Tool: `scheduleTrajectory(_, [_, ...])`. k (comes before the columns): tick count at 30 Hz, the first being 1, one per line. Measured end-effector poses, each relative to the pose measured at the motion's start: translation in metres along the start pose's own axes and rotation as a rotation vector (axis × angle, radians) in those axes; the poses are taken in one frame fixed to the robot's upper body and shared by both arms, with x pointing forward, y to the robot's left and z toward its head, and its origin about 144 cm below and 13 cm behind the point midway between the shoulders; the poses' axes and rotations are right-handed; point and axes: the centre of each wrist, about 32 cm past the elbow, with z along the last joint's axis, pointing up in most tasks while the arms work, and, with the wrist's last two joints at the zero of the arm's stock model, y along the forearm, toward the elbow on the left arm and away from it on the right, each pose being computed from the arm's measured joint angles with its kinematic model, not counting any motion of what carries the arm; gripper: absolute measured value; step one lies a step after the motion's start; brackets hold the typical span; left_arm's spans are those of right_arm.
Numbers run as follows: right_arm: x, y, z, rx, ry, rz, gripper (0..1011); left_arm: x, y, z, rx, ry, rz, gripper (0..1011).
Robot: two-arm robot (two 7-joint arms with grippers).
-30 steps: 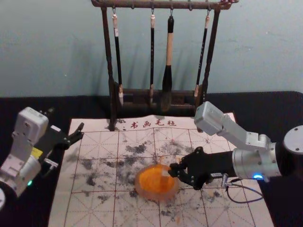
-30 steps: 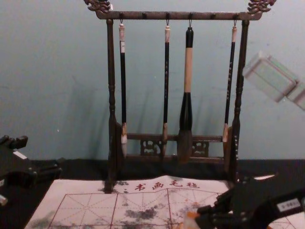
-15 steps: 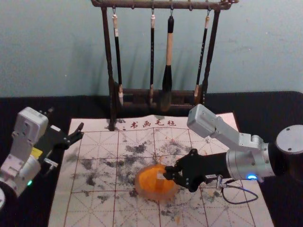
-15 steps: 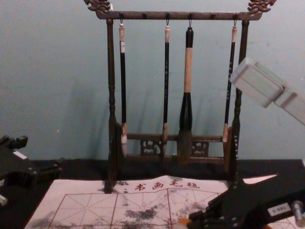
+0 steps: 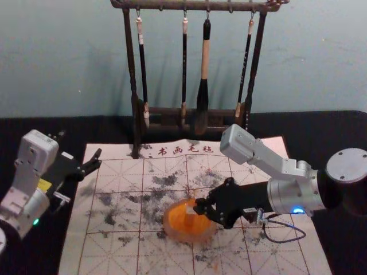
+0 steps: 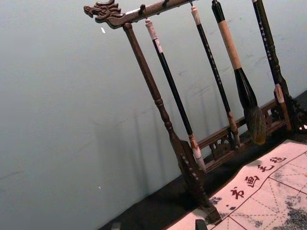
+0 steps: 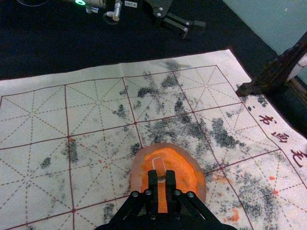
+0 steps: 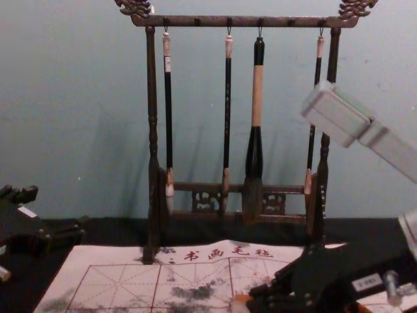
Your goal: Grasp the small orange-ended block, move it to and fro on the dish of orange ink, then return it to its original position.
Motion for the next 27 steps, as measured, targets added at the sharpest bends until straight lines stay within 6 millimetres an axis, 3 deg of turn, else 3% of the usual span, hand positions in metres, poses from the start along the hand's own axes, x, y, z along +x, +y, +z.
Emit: scheduleTrajectory(27, [0.009,-0.01,-0.002,0.004,0.039,-0.053,65,0.0,0.0,0.0,0.0,0.0,0.0,1001])
